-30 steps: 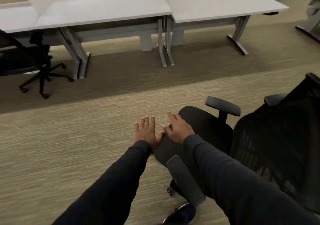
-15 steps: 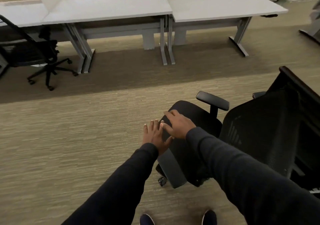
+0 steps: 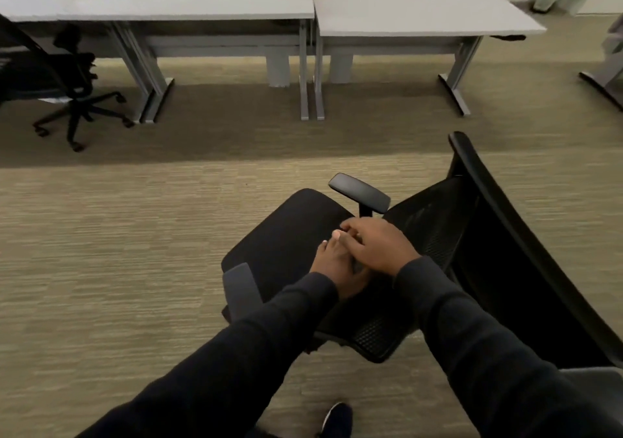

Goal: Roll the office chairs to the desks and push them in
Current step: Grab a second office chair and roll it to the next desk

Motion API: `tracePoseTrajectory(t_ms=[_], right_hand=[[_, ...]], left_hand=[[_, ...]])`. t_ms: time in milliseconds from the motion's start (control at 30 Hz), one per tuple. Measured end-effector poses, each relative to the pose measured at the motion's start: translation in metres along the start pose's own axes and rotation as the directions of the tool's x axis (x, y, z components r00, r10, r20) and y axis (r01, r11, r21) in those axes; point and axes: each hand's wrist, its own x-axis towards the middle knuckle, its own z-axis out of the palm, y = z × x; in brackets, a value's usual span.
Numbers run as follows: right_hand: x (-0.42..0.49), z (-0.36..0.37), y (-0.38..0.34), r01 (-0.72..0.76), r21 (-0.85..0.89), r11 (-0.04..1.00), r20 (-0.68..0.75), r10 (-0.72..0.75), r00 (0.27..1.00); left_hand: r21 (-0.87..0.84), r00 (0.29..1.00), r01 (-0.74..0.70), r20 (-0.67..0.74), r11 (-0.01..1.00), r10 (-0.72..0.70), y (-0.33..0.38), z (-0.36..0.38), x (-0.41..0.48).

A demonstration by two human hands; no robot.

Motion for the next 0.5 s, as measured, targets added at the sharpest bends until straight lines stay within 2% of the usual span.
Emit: tracePoseTrajectory(t_ms=[100, 200, 267, 400, 500], right_hand=[[-0.022, 0.001, 0.037, -0.047, 0.079, 0.996, -0.053, 0.052, 0.997], [-0.039, 0.002, 0.061, 0.009, 0.105, 0.994, -0.158, 0.008, 0.987], [-0.047, 0.001, 0.071, 0.056, 0.095, 0.994, -0.265, -0.029, 0.964], [-0.055, 0.003, 0.082, 0.056, 0.093, 0.994, -0.465, -0.007, 0.885], [-0.044, -0.002, 0.075, 0.063, 0.153, 0.986, -0.511, 0.024, 0.859]], left_hand=[[-0.137, 0.986, 0.025, 0.164, 0.99, -0.003, 0.028, 0.007, 0.006], [-0.174, 0.954, 0.037, 0.3, 0.984, 0.017, 0.048, 0.01, 0.012], [-0.174, 0.938, 0.01, 0.342, 0.985, 0.051, 0.057, 0.012, 0.016], [-0.021, 0.893, -0.071, 0.444, 0.997, 0.072, 0.061, 0.019, 0.02], [-0.09, 0.891, -0.032, 0.449, 0.995, 0.07, 0.057, 0.014, 0.028]])
